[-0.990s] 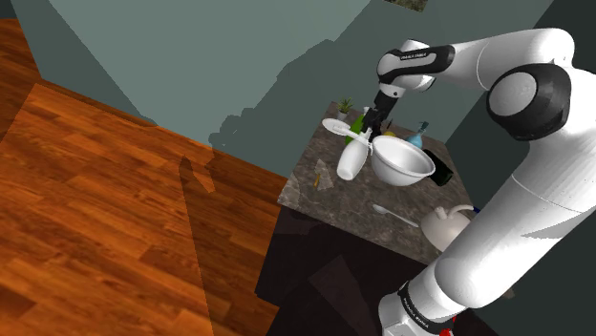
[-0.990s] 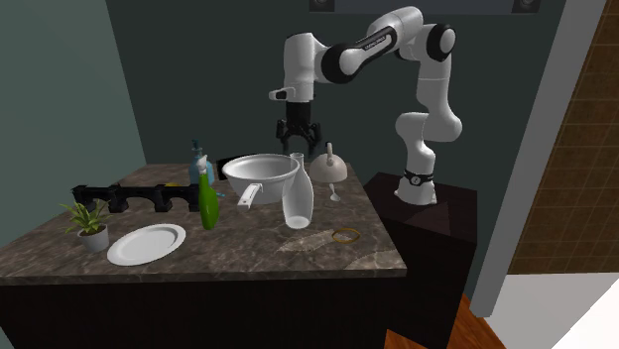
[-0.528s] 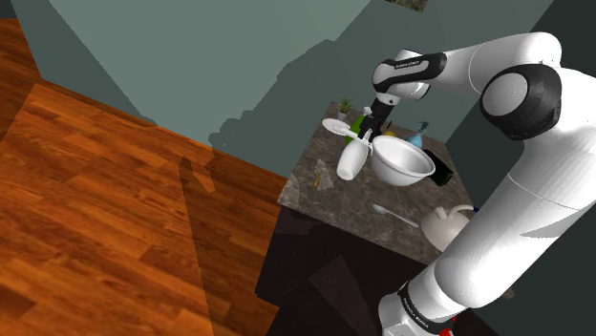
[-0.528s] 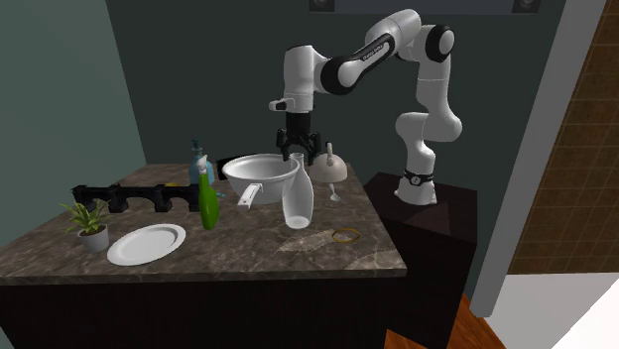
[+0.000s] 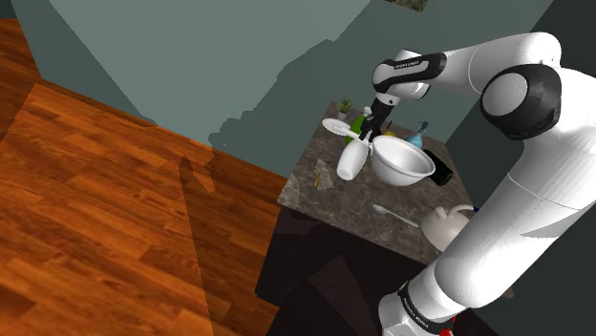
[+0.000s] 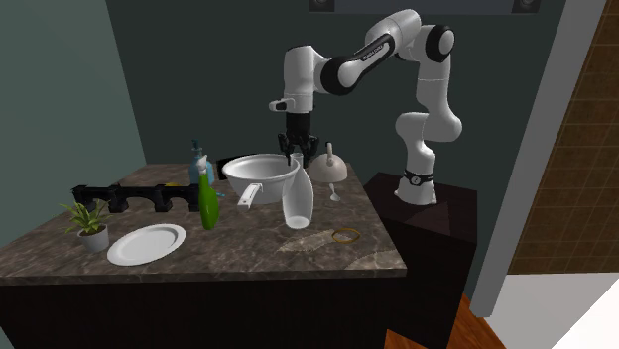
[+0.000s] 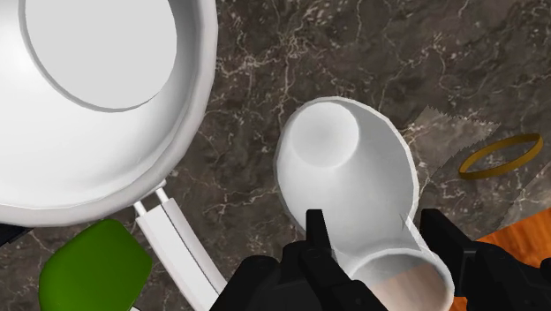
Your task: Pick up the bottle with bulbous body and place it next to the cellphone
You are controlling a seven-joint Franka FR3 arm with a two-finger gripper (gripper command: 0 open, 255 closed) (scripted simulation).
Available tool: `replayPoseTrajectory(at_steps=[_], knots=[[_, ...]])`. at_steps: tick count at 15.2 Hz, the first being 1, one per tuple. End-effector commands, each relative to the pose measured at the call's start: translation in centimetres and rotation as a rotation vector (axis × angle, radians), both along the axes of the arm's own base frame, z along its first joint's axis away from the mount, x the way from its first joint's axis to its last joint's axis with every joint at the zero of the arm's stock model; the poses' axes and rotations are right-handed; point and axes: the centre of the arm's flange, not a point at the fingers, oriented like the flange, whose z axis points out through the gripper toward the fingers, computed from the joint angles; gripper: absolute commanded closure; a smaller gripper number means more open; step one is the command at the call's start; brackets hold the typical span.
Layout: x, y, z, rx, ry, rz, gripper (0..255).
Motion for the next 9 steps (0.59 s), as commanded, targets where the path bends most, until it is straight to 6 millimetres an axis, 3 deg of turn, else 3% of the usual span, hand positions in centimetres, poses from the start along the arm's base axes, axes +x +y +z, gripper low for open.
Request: replayPoseTrajectory(at_steps=[1,7,9], knots=[[0.0,0.0,0.0,0.000,0.000,0.000,255],[0.0,0.0,0.0,0.000,0.000,0.000,255],[0.0,0.0,1.0,0.000,0.000,0.000,255]])
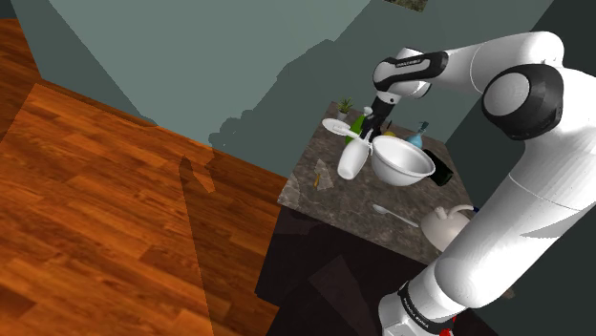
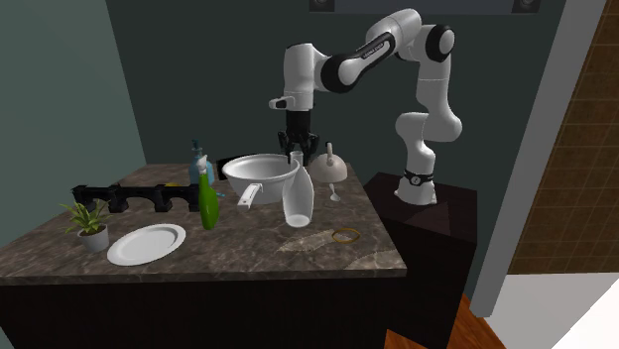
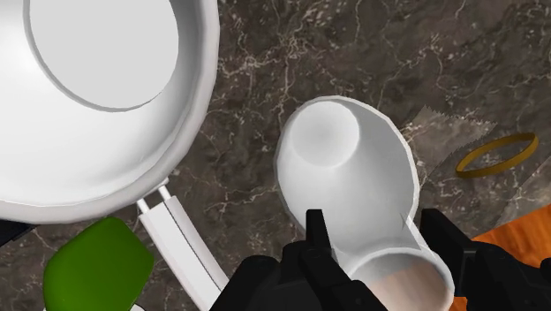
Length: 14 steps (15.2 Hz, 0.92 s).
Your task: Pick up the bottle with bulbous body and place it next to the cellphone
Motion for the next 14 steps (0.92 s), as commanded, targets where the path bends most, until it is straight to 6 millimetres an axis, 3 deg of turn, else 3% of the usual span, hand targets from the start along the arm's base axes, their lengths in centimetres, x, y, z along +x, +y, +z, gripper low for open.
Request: replayPoseTrajectory(at_steps=[1,14], knots=[[0.0,0.0,1.0,0.000,0.000,0.000,255],[0.0,0.0,7.8,0.000,0.000,0.000,255]])
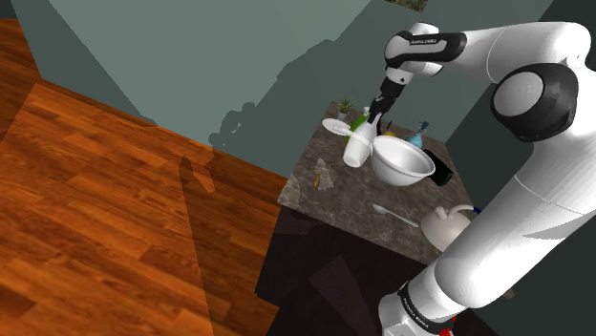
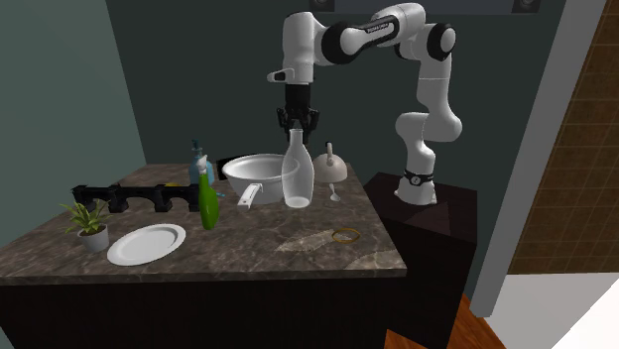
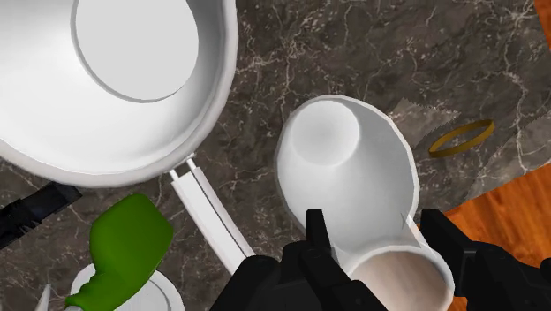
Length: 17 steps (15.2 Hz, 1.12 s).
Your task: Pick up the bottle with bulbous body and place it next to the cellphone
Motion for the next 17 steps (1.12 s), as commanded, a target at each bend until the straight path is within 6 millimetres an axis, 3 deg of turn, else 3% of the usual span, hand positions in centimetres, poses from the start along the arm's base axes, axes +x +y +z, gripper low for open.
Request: replayPoseTrajectory(at_steps=[1,17], knots=[[0.0,0.0,1.0,0.000,0.000,0.000,255],[0.0,0.0,9.4,0.000,0.000,0.000,255]])
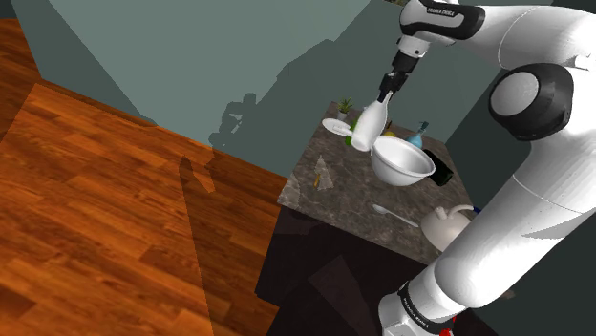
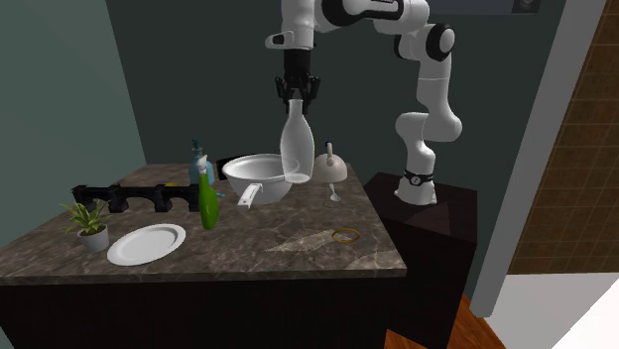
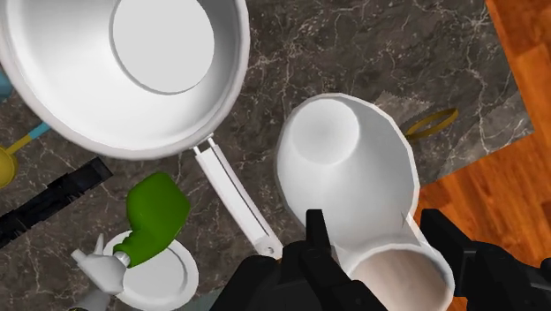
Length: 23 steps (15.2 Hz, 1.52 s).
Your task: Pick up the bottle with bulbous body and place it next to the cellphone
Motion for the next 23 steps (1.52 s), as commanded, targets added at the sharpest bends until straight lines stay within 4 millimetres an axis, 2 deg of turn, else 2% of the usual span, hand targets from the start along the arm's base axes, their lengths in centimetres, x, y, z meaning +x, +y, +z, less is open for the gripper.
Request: replayPoseTrajectory(at_steps=[1,23], knots=[[0.0,0.0,0.7,0.000,0.000,0.000,255],[-20.4,-20.7,0.8,0.000,0.000,0.000,255]])
